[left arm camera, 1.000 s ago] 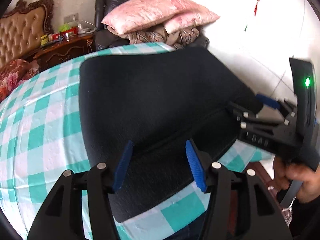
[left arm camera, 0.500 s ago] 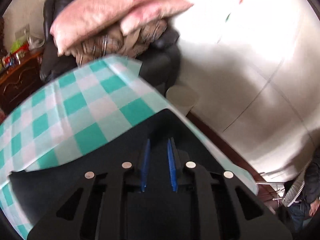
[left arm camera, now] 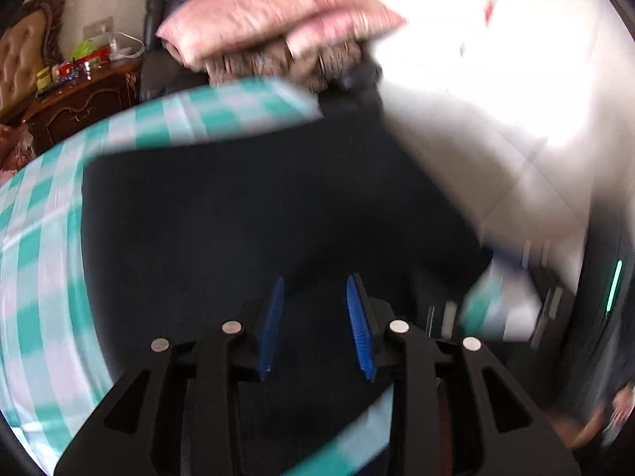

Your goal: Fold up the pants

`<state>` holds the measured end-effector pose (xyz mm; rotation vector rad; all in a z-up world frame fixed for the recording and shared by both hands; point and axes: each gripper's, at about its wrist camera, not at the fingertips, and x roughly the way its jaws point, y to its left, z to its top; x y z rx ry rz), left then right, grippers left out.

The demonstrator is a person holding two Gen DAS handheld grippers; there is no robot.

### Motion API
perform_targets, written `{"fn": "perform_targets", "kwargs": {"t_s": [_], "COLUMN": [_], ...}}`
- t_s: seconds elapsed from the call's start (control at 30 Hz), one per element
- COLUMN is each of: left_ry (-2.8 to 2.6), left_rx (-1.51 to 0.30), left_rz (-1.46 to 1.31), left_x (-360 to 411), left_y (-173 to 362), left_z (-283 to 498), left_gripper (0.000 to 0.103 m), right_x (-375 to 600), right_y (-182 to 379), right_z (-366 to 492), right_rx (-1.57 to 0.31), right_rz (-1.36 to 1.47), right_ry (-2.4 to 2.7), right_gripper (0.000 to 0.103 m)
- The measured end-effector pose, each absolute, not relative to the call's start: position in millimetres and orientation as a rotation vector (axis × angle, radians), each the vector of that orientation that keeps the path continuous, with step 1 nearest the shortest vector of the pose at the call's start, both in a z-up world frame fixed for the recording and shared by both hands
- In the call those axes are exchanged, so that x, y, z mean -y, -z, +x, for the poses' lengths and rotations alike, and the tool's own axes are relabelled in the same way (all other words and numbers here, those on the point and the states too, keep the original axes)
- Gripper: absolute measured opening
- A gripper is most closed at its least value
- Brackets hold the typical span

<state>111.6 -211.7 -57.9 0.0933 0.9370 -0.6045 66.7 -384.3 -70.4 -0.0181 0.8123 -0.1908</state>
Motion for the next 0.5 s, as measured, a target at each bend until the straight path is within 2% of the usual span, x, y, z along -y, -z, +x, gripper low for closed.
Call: {"fn": "perform_targets", "kwargs": {"t_s": [0.1, 0.17, 0.2, 0.23, 0.3, 0.5], "left_ry": [0.57, 0.561, 0.55, 0.526, 0.507, 0.418], "left_rx": [-0.859, -0.788, -0.771, -0.766, -0.796, -0.828], "left_rz": [0.156, 0.127, 0.117, 0.093, 0.068, 0.075], "left_x": [204, 187, 181, 170, 159, 142], "left_y": [54, 34, 29, 24, 27, 40], "left_z": [92, 83, 80, 76, 71, 60], "left_gripper": [0.045, 0.06, 0.073, 0.078, 0.079, 0.092], "right_x": [382, 382, 382, 382, 380, 365], "right_y": [69, 68, 68, 68, 67, 43], "right_z": [67, 67, 67, 69, 70, 60], "right_rx": [-0.823, -0.828, -0.829, -0.829, -0.833, -0.797], "right_rz": [-0.028, -0.025, -0.028, -0.033, -0.042, -0.039], "right_ry": [0.195, 0.2, 0.204, 0.209, 0.221, 0.248], "right_gripper": [0.093, 0.093, 0.093, 0.093, 0.092, 0.091]}}
